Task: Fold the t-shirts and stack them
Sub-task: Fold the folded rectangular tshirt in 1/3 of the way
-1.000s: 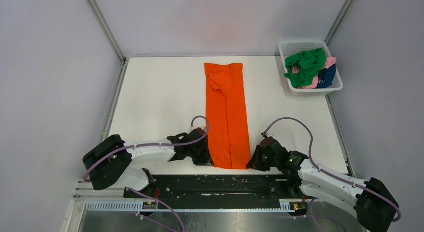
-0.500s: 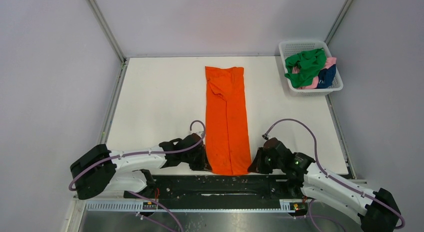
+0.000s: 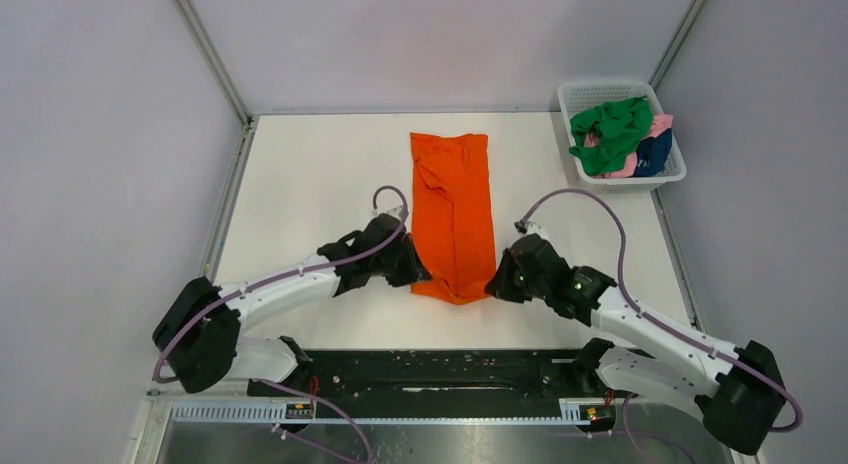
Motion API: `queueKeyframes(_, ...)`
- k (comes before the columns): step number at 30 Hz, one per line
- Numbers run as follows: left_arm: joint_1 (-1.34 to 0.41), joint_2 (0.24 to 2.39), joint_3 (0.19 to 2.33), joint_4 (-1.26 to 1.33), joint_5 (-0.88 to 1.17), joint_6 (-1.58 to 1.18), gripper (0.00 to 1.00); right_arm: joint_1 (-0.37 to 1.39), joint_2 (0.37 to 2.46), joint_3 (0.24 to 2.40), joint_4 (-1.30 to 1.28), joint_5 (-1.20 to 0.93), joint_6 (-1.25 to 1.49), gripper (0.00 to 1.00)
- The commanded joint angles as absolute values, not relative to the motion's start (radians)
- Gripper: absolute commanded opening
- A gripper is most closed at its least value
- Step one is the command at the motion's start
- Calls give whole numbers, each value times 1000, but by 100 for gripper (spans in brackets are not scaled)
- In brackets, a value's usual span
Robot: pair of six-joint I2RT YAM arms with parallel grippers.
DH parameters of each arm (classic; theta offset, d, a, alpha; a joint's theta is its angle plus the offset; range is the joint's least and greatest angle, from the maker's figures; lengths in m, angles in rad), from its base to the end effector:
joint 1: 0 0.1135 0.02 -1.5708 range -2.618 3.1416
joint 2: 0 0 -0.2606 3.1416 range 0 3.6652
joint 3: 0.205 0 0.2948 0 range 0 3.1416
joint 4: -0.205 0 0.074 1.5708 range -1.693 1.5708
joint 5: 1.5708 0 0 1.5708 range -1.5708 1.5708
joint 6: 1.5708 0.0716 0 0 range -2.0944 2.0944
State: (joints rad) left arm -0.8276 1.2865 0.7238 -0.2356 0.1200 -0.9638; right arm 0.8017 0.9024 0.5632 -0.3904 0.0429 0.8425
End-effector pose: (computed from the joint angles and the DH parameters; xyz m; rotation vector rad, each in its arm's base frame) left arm 0.2131 -0.2446 0.1565 -0.1134 2.5947 -0.9218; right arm 0.1824 0.1841 0.1816 0.0730 2.4310 0.7614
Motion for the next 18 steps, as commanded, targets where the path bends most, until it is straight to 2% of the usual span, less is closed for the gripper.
queueKeyframes(1,-732,1347,818,-227,119,-901,0,719,1033,688,-330,92,756,3)
queueKeyframes(6,-653,1437,909,-261,50,-839,0,595,1180,772,-260,13,723,1)
queueKeyframes(18,-521,1680,1131,-305,69,-758,0,474,1492,1007,-200,-37,666,2)
